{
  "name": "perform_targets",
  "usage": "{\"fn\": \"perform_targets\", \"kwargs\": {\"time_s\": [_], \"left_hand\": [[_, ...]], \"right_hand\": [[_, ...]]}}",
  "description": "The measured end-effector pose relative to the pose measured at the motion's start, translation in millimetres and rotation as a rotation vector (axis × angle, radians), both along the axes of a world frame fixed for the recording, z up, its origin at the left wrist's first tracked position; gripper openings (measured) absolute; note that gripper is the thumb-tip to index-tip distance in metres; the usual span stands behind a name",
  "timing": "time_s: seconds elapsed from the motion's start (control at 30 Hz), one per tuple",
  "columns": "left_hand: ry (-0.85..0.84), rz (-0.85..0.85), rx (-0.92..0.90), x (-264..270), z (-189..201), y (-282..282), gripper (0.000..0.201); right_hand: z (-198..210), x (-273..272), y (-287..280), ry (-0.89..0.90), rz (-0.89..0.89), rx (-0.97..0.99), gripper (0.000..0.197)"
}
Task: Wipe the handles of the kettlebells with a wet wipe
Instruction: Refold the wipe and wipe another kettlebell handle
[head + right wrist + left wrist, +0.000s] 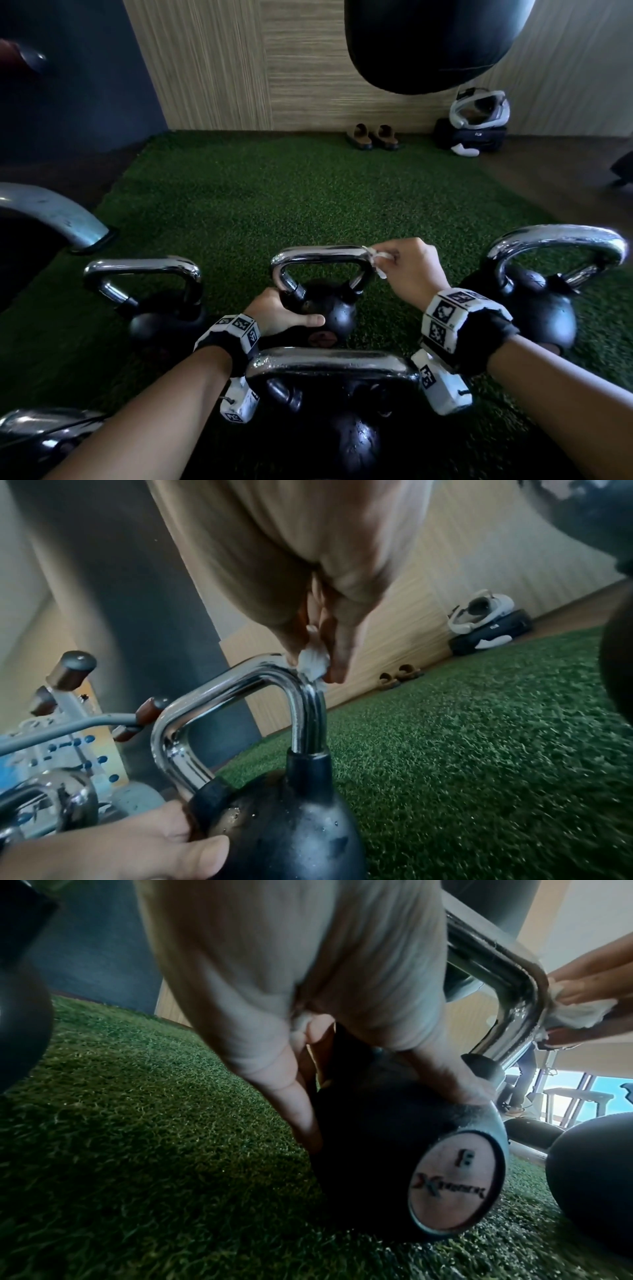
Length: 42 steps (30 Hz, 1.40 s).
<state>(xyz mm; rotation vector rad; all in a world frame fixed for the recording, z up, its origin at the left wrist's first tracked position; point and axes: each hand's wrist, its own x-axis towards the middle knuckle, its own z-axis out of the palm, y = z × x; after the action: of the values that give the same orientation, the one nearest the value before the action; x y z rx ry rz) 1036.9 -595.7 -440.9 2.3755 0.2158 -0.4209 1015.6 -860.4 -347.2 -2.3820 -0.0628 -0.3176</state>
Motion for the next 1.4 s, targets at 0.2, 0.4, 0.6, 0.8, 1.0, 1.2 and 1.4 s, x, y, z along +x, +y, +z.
{"fn": "perform_targets", "kwargs": {"time_s": [0.2, 0.4, 0.6, 0.8, 1.0, 1.2, 1.4], "left_hand": [[0.000, 0.012, -0.028, -3.1, -0.6, -2.5, 0.129], [-0.002, -0.030, -0.021, 3.3, -8.0, -1.9, 0.112], [0.118, -0.100, 0.004, -0.7, 19.0, -2.7, 0.081], [0.150, -0.013, -0.016, 16.0, 49.9, 24.6, 0.015], [-0.356, 0.067, -0.005, -1.9, 142.3, 22.3, 0.019], [-0.178, -0.038, -0.592, -19.2, 185.2, -32.6, 0.027], [0.085, -0.077, -0.752, -14.9, 183.9, -65.5, 0.029]], "right_hand": [[-6.0, 10.6, -0.4, 0.170, -0.065, 0.182, 0.016], [-23.7, 14.6, -8.2, 0.564, 0.019, 0.463, 0.012], [-34.9, 11.0, -4.7, 0.554, 0.050, 0.413, 0.015], [18.7, 9.6, -42.5, 0.310, 0.046, -0.094, 0.019], [73.1, 2.2, -68.1, 0.155, 0.183, -0.354, 0.016], [74.3, -2.9, -42.0, -0.023, 0.182, -0.041, 0.015], [60.2, -6.2, -6.6, -0.120, 0.238, 0.313, 0.018]]}}
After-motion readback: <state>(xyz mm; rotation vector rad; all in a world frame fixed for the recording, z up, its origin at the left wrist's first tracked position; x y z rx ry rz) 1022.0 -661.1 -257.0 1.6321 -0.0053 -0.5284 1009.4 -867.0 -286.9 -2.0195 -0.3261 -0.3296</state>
